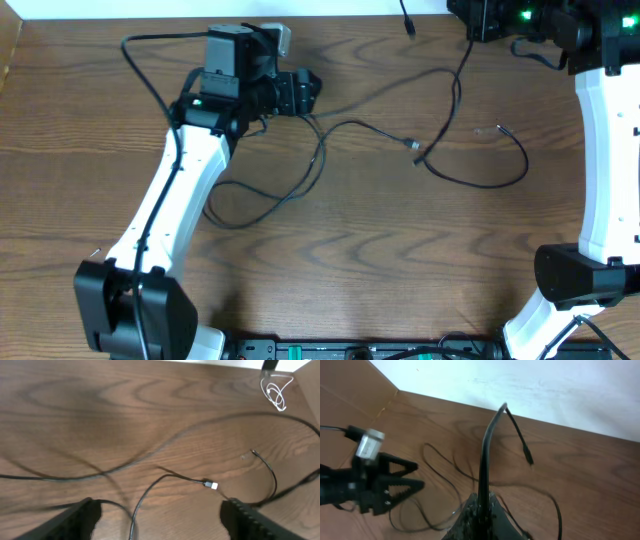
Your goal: Untangle cables
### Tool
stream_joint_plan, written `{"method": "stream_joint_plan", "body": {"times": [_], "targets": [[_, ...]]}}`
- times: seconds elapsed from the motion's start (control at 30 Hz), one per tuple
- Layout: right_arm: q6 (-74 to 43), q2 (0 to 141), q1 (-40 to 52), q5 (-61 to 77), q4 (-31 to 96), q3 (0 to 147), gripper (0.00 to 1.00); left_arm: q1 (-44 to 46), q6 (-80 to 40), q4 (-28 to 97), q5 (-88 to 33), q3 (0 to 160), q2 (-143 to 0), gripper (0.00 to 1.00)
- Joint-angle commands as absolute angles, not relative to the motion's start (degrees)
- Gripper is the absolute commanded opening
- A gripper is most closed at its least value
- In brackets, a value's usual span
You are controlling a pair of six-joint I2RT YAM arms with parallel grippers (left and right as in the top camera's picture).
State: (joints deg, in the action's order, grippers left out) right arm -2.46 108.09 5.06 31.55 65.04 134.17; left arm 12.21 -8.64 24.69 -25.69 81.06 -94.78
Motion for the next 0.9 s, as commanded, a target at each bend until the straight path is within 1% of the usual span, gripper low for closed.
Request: {"method": "stream_joint_plan", "body": {"times": [0.0, 0.1, 0.23, 0.4, 0.5, 0.63, 0.87], "targets": [[-5.28, 107.02, 4.64, 31.75, 64.88, 134.78, 0.01, 12.32, -6.81, 24.58, -27.49, 81.54, -94.85, 0.86], [-6.96, 107.02, 4.67, 34.22, 63.81, 134.78, 0.01, 12.32, -5.32, 23.33, -30.13, 81.56, -94.8, 0.88], [-11.77, 106.91, 4.54, 42.89, 60.05, 134.85, 0.01, 13.1, -4.29, 20.62, -38.46, 81.54, -94.85, 0.87], [-13.96, 106.91, 4.32, 44.53, 58.5, 134.85, 0.01, 16.23, -5.3, 18.37, -42.85, 81.54, -95.85, 0.87], [-13.96, 106.91, 4.34, 44.56, 58.74, 134.85, 0.01, 19.05, -9.69, 15.14, -43.11, 81.54, -97.1, 0.87], [-13.93, 106.91, 4.34, 44.53, 59.46, 134.85, 0.01, 22.65, -17.54, 7.62, -43.05, 81.54, -99.66, 0.88], [-13.85, 106.91, 4.45, 44.53, 60.2, 134.85, 0.01, 26.02, -31.16, -3.81, -43.07, 81.54, -105.86, 0.88]]}}
